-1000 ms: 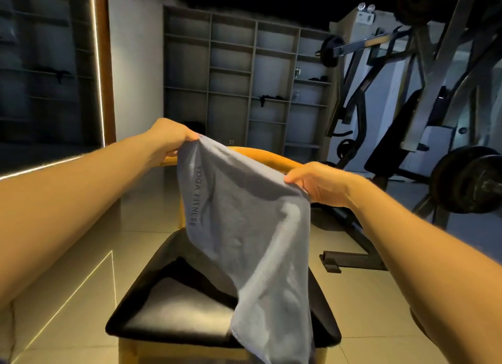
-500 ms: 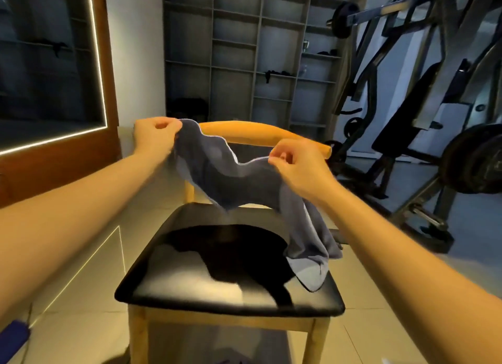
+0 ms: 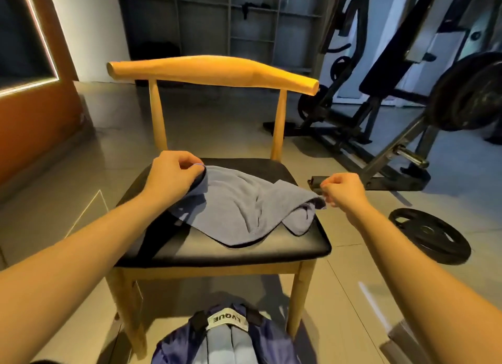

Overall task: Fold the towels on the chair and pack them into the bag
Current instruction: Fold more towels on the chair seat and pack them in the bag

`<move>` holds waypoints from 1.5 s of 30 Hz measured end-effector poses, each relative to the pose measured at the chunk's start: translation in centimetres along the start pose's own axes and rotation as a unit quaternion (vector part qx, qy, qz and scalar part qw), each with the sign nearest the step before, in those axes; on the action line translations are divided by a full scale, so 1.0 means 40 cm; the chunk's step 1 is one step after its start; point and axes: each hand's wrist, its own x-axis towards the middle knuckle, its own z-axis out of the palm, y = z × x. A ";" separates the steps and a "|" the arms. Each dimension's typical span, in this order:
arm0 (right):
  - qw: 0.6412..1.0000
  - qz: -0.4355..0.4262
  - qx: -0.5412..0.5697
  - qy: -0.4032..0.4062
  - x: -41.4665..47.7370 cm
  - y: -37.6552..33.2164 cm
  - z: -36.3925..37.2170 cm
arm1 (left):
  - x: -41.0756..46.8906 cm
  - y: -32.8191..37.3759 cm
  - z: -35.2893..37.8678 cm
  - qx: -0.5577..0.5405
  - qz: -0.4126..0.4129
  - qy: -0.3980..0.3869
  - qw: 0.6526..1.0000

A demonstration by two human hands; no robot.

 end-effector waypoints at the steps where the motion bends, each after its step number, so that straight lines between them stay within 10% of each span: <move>1: 1.000 0.011 -0.002 0.009 0.025 0.014 0.001 | -0.003 0.002 0.020 -0.005 0.004 -0.011 1.000; 20: 0.948 0.209 -0.002 -0.241 0.051 0.021 -0.029 | -0.047 -0.010 0.061 -0.018 0.001 -0.050 0.999; 28: 0.995 -0.056 0.087 -0.002 0.022 -0.043 -0.089 | -0.049 0.036 0.037 -0.028 0.039 0.005 0.999; 33: 0.924 -0.357 0.085 0.108 -0.036 -0.153 -0.152 | -0.074 0.123 -0.018 -0.130 0.176 0.117 0.969; 39: 0.948 -0.315 -0.026 -0.042 -0.102 -0.146 -0.066 | -0.079 0.132 -0.005 -0.143 0.134 -0.007 0.981; 45: 0.929 -0.369 -0.003 0.001 -0.154 -0.198 -0.031 | -0.094 0.144 0.002 -0.079 0.149 -0.128 0.977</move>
